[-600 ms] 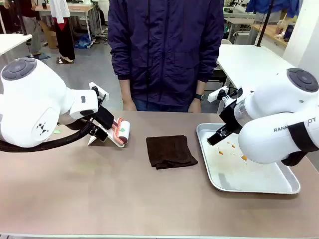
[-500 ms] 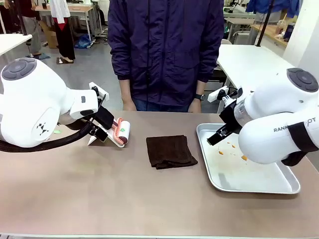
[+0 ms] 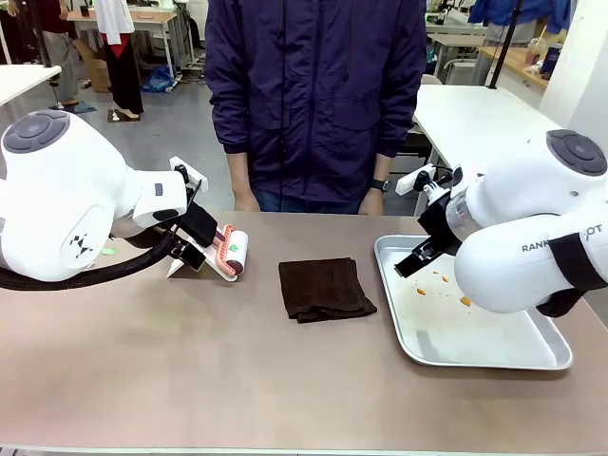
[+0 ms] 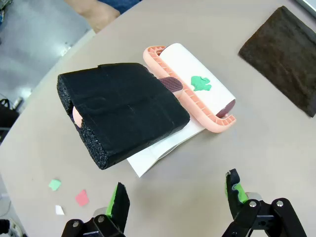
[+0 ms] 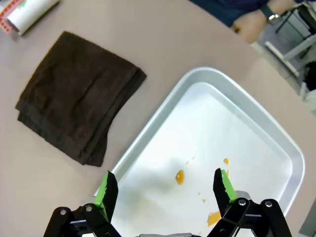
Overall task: Clean the surface of the table.
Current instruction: Hold the Lint Roller with your left hand and the towel with your right hand.
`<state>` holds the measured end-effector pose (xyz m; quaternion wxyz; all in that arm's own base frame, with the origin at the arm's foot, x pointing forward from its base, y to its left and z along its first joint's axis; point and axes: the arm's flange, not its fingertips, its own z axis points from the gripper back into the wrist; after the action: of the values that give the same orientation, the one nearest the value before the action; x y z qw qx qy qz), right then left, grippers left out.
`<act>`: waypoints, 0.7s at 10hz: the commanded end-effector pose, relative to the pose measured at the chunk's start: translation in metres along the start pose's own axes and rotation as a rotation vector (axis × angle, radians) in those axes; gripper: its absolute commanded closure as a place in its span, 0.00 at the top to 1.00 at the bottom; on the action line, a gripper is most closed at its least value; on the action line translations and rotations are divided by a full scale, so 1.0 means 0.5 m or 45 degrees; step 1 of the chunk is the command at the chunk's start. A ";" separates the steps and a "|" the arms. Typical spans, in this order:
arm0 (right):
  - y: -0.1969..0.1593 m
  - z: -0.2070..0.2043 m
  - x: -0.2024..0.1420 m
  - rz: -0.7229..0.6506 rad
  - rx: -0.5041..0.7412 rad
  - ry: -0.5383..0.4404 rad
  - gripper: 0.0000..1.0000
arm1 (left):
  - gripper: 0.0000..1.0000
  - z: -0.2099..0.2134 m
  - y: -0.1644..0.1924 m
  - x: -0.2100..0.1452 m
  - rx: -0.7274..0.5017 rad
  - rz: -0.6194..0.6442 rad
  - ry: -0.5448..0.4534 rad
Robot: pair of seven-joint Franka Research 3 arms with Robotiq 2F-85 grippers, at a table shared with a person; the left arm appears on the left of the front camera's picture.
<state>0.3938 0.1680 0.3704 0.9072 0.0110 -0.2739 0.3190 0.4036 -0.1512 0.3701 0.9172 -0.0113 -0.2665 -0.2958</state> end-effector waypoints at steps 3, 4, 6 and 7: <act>0.000 0.000 0.000 -0.001 0.000 0.000 1.00 | 1.00 0.000 0.000 0.000 0.000 -0.001 0.000; 0.000 0.000 0.000 -0.001 0.000 0.000 1.00 | 1.00 0.000 0.000 0.000 0.000 -0.001 0.000; 0.000 0.000 0.000 -0.001 0.000 0.000 1.00 | 1.00 0.000 0.000 0.000 0.000 -0.001 0.000; 0.000 0.000 0.000 0.000 0.000 0.000 1.00 | 1.00 0.000 0.000 0.000 0.000 0.000 0.000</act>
<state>0.3938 0.1680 0.3704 0.9072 0.0110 -0.2739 0.3190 0.4036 -0.1512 0.3701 0.9172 -0.0113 -0.2665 -0.2958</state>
